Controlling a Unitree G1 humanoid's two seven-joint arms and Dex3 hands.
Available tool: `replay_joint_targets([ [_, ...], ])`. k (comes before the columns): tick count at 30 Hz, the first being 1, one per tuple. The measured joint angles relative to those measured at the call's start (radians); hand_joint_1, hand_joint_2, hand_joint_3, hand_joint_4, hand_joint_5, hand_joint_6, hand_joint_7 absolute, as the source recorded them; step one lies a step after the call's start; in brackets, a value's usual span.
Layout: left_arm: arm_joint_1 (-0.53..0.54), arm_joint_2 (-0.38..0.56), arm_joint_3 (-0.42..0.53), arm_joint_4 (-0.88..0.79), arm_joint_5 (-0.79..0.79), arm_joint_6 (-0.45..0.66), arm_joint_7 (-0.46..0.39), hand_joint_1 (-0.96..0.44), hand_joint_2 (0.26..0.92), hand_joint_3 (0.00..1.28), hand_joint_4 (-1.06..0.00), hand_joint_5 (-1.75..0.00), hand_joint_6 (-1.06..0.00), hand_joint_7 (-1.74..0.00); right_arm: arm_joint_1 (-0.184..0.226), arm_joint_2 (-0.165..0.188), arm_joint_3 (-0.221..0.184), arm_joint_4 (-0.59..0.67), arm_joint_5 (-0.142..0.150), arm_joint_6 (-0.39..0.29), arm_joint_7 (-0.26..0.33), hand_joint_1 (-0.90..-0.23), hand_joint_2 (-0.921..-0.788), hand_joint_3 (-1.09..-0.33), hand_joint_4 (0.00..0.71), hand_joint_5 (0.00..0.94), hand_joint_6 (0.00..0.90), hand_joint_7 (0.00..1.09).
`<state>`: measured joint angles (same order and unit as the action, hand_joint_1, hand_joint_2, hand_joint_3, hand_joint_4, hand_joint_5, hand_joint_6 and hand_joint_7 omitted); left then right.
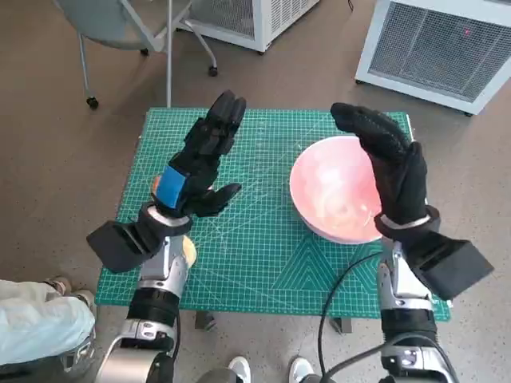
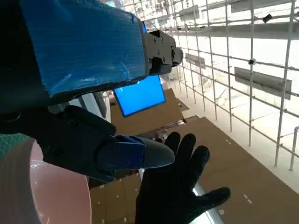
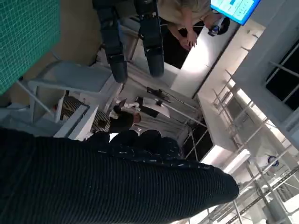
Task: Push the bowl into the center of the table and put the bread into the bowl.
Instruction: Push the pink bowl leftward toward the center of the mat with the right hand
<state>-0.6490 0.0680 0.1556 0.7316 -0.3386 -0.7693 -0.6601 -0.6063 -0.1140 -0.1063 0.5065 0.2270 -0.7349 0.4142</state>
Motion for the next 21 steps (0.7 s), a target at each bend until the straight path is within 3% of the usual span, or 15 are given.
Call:
replay_joint_targets([
  [10,0.000,-0.004,0.006,0.000,-0.014,-0.001,0.001,-0.52,0.921,0.35,-0.02,0.00,-0.15,-0.01,0.000,-0.001,0.000,0.006,-0.012,-0.006,-0.003,-0.714,-0.921,-0.743,0.130,0.004,-0.001,0.46],
  [16,0.000,-0.009,0.008,0.000,-0.014,-0.005,0.003,-0.53,0.921,0.35,-0.02,0.00,-0.16,-0.01,0.000,-0.036,-0.028,0.007,0.027,-0.007,0.020,-0.714,-0.921,-0.746,0.129,0.003,-0.001,0.47],
  [18,0.000,-0.009,0.011,0.000,-0.014,-0.008,0.006,-0.53,0.921,0.35,-0.02,0.00,-0.16,-0.01,0.000,-0.049,-0.050,0.017,0.048,-0.017,0.024,-0.711,-0.921,-0.746,0.134,0.005,0.000,0.48],
  [19,0.000,-0.009,0.012,0.001,-0.014,-0.009,0.007,-0.53,0.921,0.35,-0.02,0.00,-0.16,-0.01,0.000,-0.053,-0.061,0.027,0.053,-0.025,0.024,-0.704,-0.921,-0.764,0.109,0.008,0.000,0.44],
  [21,0.000,-0.009,0.014,0.002,-0.014,-0.011,0.010,-0.54,0.921,0.35,-0.02,0.00,-0.16,-0.01,-0.002,-0.064,-0.087,0.054,0.057,-0.050,0.018,-0.702,-0.921,-0.756,0.133,0.015,0.002,0.48],
])
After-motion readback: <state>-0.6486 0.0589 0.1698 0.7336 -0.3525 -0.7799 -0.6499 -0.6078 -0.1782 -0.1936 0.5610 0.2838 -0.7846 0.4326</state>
